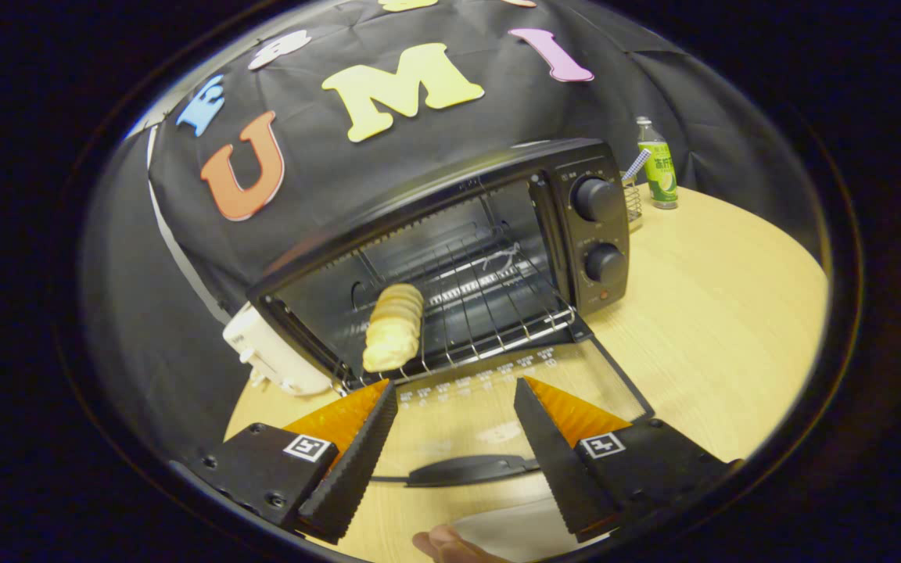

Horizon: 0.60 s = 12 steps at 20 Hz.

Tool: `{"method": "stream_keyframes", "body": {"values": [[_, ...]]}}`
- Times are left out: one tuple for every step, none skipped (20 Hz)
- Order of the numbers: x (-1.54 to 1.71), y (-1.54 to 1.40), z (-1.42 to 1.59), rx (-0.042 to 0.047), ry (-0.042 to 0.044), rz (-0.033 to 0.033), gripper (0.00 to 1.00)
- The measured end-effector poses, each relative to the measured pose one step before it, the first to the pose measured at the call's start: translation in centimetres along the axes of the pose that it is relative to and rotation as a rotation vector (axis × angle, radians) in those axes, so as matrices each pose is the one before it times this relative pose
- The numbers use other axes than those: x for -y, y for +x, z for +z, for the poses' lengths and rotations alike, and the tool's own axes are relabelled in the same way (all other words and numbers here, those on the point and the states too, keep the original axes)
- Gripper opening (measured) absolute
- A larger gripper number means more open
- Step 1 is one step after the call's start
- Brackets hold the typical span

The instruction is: Open the toaster oven, put the food inside, and close the toaster oven door.

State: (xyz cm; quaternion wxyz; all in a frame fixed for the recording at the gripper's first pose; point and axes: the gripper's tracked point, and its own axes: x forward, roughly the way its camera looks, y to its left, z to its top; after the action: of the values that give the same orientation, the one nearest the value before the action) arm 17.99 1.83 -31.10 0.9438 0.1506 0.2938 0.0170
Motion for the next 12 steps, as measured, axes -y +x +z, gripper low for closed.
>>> {"method": "stream_keyframes", "body": {"values": [[0.050,-0.483,-0.769,-0.01447,-0.02915,-0.00521,1.00],[-0.044,-0.418,-0.811,-0.01161,-0.02538,0.00182,1.00],[-0.077,-0.241,-0.686,-0.00844,-0.02151,0.00154,0.99],[-0.059,-0.380,-0.379,0.00807,-0.03206,-0.00529,0.99],[0.239,-0.218,-0.324,0.00493,-0.03842,-0.02090,0.99],[-0.015,-0.484,-0.502,0.00194,-0.03139,-0.01254,0.99],[-0.139,-0.291,-0.321,0.00160,-0.02269,-0.00570,0.99],[-0.033,-0.233,-0.356,0.00250,-0.02236,-0.00780,0.99],[-0.101,-0.331,-0.457,-0.00489,-0.02303,-0.00924,0.99],[-0.122,-0.272,-0.609,-0.00795,-0.01741,-0.00546,0.99],[-0.180,-0.181,-0.450,-0.00303,-0.01425,-0.00275,0.99],[-0.125,0.044,-0.481,-0.00705,-0.01035,-0.00287,0.99]]}}
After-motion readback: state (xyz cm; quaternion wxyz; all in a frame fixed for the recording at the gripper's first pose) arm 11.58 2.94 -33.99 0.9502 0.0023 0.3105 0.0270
